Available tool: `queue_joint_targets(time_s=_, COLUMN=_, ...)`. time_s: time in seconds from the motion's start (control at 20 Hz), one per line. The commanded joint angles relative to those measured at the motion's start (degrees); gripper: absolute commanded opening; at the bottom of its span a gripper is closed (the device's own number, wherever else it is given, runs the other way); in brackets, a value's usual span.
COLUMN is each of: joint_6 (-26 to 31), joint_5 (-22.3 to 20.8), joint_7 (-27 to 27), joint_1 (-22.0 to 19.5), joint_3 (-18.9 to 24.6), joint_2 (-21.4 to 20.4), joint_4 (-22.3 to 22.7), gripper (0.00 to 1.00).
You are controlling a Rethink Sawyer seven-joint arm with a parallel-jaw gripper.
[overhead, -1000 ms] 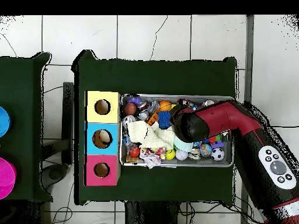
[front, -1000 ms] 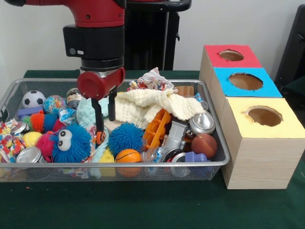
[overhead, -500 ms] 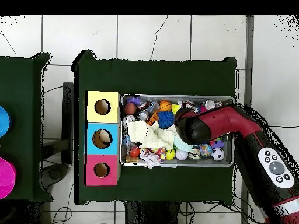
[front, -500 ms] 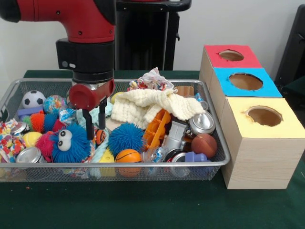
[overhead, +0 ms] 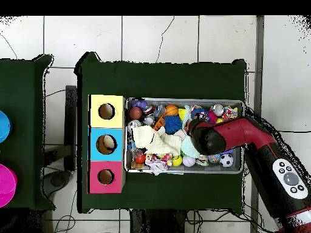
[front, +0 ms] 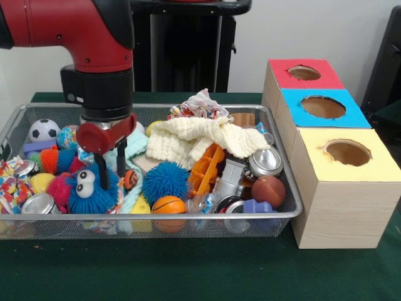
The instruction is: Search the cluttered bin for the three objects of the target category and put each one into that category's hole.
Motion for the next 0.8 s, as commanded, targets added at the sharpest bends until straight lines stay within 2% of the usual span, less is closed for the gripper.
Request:
queue_joint_targets(time_s=0.05, joint_6=0.1, joint_5=-3.5, joint_7=-19.2, joint_1=-1.0, joint_3=-3.2, joint_2=3.5, joint_4=0.3, gripper=1.00)
queue_joint_targets(time_s=0.35, joint_6=-0.3, joint_5=-2.9, joint_7=-16.6, joint_1=-0.5, joint_3=-2.9, joint_2=3.7, joint_4=3.9, gripper=1.00)
queue_joint_targets(time_s=0.65, joint_6=-0.8, joint_5=-1.7, joint_7=-16.6, joint_1=0.6, joint_3=-1.8, joint_2=6.3, joint_4=3.6, gripper=1.00)
queue_joint_targets(time_s=0.8, joint_6=-0.4, joint_5=-1.0, joint_7=-16.5, joint_1=0.7, joint_3=-1.6, joint_2=6.1, joint_4=4.0, gripper=1.00)
